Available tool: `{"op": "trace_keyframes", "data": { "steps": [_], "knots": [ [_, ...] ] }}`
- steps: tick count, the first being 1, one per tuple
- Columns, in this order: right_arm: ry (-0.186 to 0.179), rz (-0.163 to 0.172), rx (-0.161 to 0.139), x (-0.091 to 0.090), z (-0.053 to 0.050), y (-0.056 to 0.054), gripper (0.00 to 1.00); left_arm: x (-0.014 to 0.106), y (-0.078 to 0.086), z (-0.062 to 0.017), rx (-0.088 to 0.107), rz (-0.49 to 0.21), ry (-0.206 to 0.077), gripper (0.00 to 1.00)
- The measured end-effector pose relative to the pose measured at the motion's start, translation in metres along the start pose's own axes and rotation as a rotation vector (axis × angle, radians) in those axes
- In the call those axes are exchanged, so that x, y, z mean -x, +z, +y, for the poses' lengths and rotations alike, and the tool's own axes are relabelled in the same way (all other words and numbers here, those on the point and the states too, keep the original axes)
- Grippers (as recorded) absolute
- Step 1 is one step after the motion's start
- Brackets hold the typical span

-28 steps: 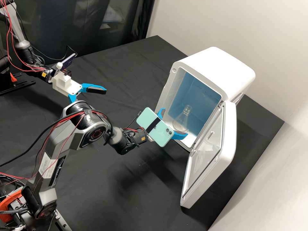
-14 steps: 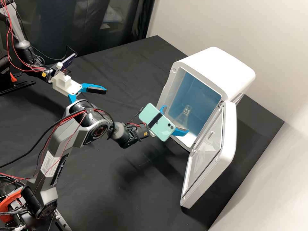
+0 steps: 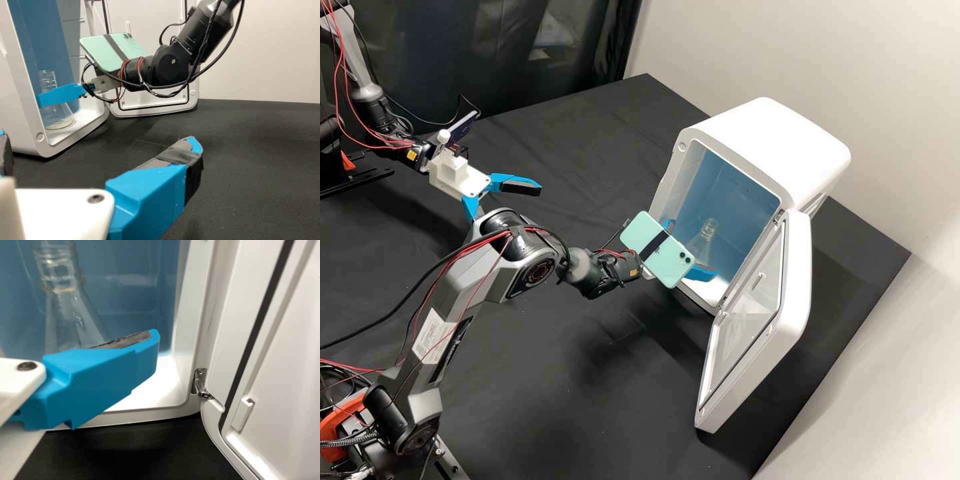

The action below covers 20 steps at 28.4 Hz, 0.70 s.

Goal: Take the flask out of the incubator

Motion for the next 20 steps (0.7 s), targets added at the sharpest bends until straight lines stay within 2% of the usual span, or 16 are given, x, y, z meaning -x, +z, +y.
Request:
{"op": "trace_keyframes", "data": {
  "steps": [6, 12, 15, 20],
  "knots": [
    [-0.009, -0.004, -0.001, -0.010, -0.002, 0.000, 1.00, 0.000, 0.001, -0.0001, 0.000, -0.002, 0.000, 1.00],
    [-0.008, -0.028, 0.002, -0.022, 0.000, -0.003, 1.00, 0.000, 0.001, -0.0002, 0.000, -0.005, -0.001, 1.00],
    [-0.008, -0.022, 0.016, -0.026, 0.001, -0.006, 1.00, 0.000, 0.001, -0.0002, 0.000, -0.005, -0.001, 1.00],
    [0.002, -0.026, 0.019, -0.034, 0.003, -0.009, 1.00, 0.000, 0.001, -0.0002, 0.000, -0.005, -0.001, 1.00]
  ]
}}
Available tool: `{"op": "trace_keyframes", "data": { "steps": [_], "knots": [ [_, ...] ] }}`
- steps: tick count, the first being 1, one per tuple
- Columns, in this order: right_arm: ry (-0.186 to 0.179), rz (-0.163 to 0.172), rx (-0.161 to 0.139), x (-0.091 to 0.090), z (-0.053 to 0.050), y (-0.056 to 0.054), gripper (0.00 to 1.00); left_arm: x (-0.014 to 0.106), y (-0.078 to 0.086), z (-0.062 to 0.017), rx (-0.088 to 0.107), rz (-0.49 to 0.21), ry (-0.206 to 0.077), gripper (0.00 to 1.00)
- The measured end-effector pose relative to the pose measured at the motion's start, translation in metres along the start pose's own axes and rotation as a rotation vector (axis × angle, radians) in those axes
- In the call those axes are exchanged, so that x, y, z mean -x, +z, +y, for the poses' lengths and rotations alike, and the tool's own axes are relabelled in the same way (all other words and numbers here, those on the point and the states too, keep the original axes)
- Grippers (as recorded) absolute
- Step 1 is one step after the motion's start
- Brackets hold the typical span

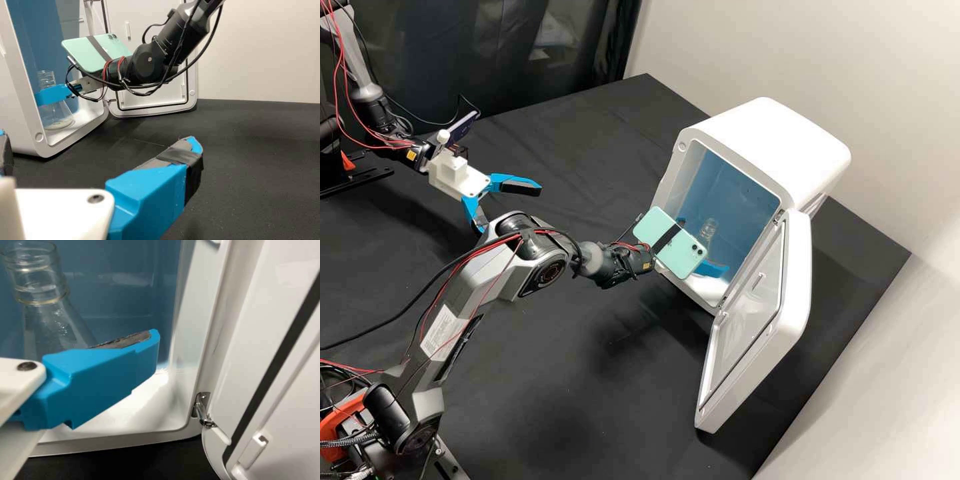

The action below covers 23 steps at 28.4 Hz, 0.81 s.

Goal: Take the flask out of the incubator

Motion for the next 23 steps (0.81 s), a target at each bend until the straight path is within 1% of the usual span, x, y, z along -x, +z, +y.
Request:
{"op": "trace_keyframes", "data": {
  "steps": [2, 5, 7, 8, 9, 11, 13, 14, 15, 17, 20, 23],
  "knots": [
    [0.003, -0.005, 0.003, -0.004, 0.000, 0.000, 1.00, 0.000, 0.000, 0.0000, 0.000, 0.000, 0.000, 1.00],
    [-0.010, -0.015, 0.013, -0.008, 0.001, -0.002, 1.00, 0.000, 0.000, 0.0000, 0.000, 0.000, 0.000, 1.00],
    [-0.014, -0.009, 0.026, -0.010, 0.001, -0.005, 1.00, 0.000, 0.000, 0.0000, 0.000, 0.000, 0.000, 1.00],
    [-0.021, -0.010, 0.034, -0.011, 0.000, -0.008, 1.00, 0.000, 0.000, 0.0000, 0.000, 0.000, 0.000, 1.00],
    [-0.023, -0.012, 0.029, -0.012, 0.001, -0.010, 1.00, 0.000, 0.000, 0.0000, 0.000, 0.000, 0.000, 1.00],
    [-0.017, -0.011, 0.031, -0.014, 0.003, -0.013, 1.00, 0.000, 0.000, 0.0000, 0.000, 0.000, 0.000, 1.00],
    [-0.006, 0.000, 0.050, -0.018, 0.004, -0.017, 1.00, 0.000, 0.000, 0.0000, 0.000, 0.000, 0.000, 1.00],
    [0.000, -0.004, 0.056, -0.021, 0.004, -0.017, 1.00, 0.000, 0.000, 0.0000, 0.000, 0.000, 0.000, 1.00],
    [-0.002, -0.008, 0.058, -0.023, 0.003, -0.016, 1.00, 0.000, 0.000, 0.0000, 0.000, 0.000, 0.000, 1.00],
    [-0.006, -0.017, 0.055, -0.026, 0.002, -0.015, 1.00, 0.000, 0.000, 0.0000, 0.000, 0.000, 0.000, 1.00],
    [-0.022, -0.035, 0.049, -0.028, -0.002, -0.012, 1.00, 0.000, 0.000, 0.0000, 0.000, 0.000, 0.000, 1.00],
    [-0.025, -0.037, 0.049, -0.029, -0.003, -0.011, 1.00, 0.000, 0.000, 0.0000, 0.000, 0.000, 0.000, 1.00]
  ]
}}
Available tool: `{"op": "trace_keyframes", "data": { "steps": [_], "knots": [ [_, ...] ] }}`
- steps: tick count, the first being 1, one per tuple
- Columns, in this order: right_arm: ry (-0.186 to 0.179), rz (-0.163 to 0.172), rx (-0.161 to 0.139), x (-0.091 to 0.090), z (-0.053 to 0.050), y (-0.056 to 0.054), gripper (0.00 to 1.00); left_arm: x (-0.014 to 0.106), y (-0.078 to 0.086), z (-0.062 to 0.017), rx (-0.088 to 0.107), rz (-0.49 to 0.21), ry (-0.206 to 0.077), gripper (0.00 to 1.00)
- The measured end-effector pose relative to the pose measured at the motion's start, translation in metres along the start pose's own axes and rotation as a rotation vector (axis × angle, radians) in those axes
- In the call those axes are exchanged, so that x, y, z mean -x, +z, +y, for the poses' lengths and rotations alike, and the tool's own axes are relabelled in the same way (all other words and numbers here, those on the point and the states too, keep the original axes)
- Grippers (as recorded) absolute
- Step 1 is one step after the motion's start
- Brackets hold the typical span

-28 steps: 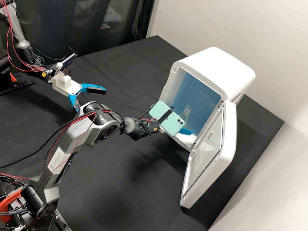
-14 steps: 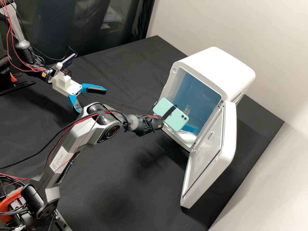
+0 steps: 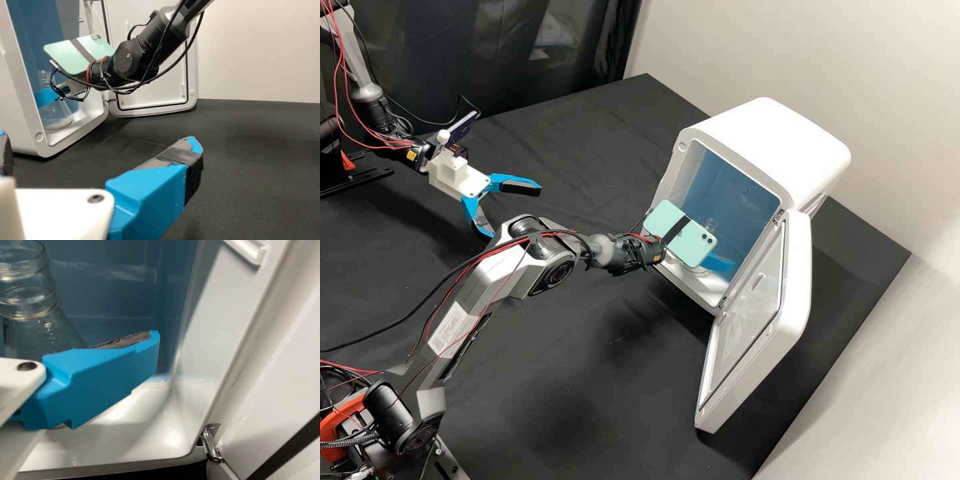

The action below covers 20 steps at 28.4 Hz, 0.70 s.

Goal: Take the flask out of the incubator

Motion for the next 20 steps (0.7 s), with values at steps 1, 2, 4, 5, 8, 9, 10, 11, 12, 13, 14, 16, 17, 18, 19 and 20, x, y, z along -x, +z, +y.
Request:
{"op": "trace_keyframes", "data": {
  "steps": [1, 2, 4, 5, 8, 9, 10, 11, 12, 13, 14, 16, 17, 18, 19, 20],
  "knots": [
    [-0.001, -0.001, 0.000, -0.0002, -0.0003, 0.0003, 1.00, 0.0000, 0.0000, 0.0000, 0.000, 0.000, 0.000, 1.00],
    [-0.001, -0.001, 0.000, -0.0002, -0.0003, 0.0003, 1.00, 0.0000, 0.0000, 0.0000, 0.000, 0.000, 0.000, 1.00],
    [-0.002, -0.002, 0.000, -0.0004, -0.0008, 0.0008, 1.00, 0.0000, 0.0000, 0.0000, 0.000, 0.000, 0.000, 1.00],
    [-0.002, -0.002, 0.000, -0.0004, -0.0008, 0.0008, 1.00, 0.0000, 0.0000, 0.0000, 0.000, 0.000, 0.000, 1.00],
    [-0.001, -0.001, 0.001, -0.0015, -0.0012, 0.0008, 0.00, 0.0000, 0.0000, 0.0000, 0.000, 0.000, 0.000, 1.00],
    [0.000, -0.001, 0.006, -0.0023, -0.0013, 0.0008, 0.00, 0.0000, 0.0000, 0.0000, 0.000, 0.000, 0.000, 1.00],
    [0.001, 0.000, 0.008, -0.0027, -0.0014, 0.0008, 0.00, 0.0000, 0.0000, 0.0000, 0.000, 0.000, 0.000, 1.00],
    [-0.006, -0.003, 0.008, -0.0027, -0.0020, 0.0010, 0.00, 0.0000, 0.0000, 0.0000, 0.000, 0.000, 0.000, 1.00],
    [-0.013, -0.006, 0.008, -0.0026, -0.0026, 0.0013, 0.00, 0.0000, 0.0000, 0.0000, 0.000, 0.000, 0.000, 1.00],
    [-0.020, -0.009, 0.008, -0.0026, -0.0032, 0.0016, 0.00, 0.0000, 0.0000, 0.0000, 0.000, 0.000, 0.000, 1.00],
    [-0.019, -0.009, 0.008, -0.0026, -0.0032, 0.0016, 0.00, 0.0000, 0.0000, 0.0000, 0.000, 0.000, 0.000, 1.00],
    [-0.020, -0.008, 0.009, -0.0026, -0.0032, 0.0015, 0.00, 0.0000, 0.0000, 0.0000, 0.000, 0.000, 0.000, 1.00],
    [-0.019, -0.008, 0.009, -0.0027, -0.0031, 0.0014, 0.00, 0.0000, 0.0000, 0.0000, 0.000, 0.000, 0.000, 1.00],
    [-0.016, -0.005, 0.008, -0.0030, -0.0022, 0.0003, 0.00, 0.0000, 0.0000, 0.0000, 0.000, 0.000, 0.000, 1.00],
    [-0.016, -0.004, 0.008, -0.0034, -0.0020, 0.0000, 0.00, 0.0000, 0.0000, 0.0000, 0.000, 0.000, 0.000, 1.00],
    [-0.015, -0.003, 0.008, -0.0035, -0.0018, -0.0003, 0.00, 0.0000, 0.0000, 0.0000, 0.000, 0.000, 0.000, 1.00]
  ]
}}
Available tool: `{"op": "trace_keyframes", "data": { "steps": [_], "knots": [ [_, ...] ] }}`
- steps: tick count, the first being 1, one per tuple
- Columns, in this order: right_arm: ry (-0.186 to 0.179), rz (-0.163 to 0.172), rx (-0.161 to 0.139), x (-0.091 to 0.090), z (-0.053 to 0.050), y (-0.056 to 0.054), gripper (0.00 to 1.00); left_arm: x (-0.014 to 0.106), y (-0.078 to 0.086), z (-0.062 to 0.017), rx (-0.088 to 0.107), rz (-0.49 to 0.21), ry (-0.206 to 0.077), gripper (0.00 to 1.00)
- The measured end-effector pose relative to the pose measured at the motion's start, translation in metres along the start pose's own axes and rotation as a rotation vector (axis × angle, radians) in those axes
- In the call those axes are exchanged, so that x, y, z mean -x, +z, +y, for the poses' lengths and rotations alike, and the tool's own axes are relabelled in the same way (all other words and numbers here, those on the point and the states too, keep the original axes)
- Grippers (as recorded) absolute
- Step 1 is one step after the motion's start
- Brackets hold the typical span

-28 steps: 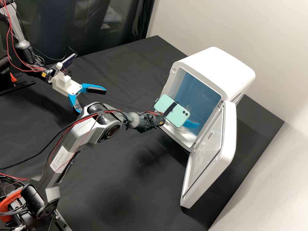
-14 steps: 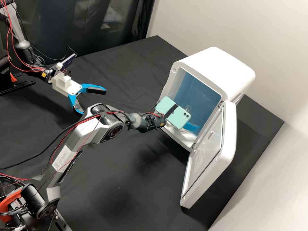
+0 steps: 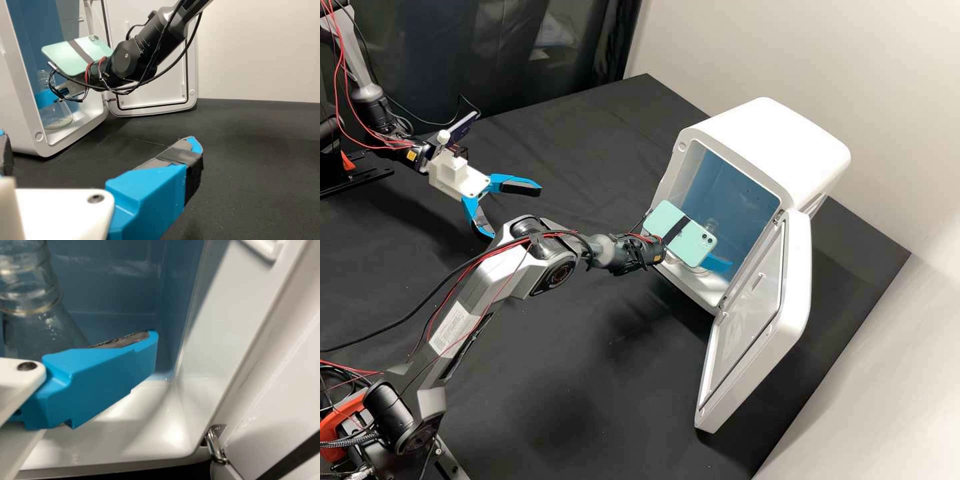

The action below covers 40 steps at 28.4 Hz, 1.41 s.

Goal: Take the flask out of the incubator

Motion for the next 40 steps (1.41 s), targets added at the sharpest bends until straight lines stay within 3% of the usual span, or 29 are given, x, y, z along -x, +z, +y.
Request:
{"op": "trace_keyframes", "data": {
  "steps": [10, 16, 40],
  "knots": [
    [-0.003, 0.000, 0.003, -0.0009, -0.0009, 0.0004, 0.00, 0.0000, 0.0000, 0.0000, 0.000, 0.000, 0.000, 1.00],
    [-0.031, -0.014, 0.013, -0.0039, -0.0080, 0.0055, 0.00, 0.0000, 0.0000, 0.0000, 0.000, 0.000, 0.000, 1.00],
    [-0.032, -0.009, 0.022, -0.0040, -0.0079, 0.0049, 0.00, 0.0000, 0.0000, 0.0000, 0.000, 0.000, 0.000, 1.00]
  ]
}}
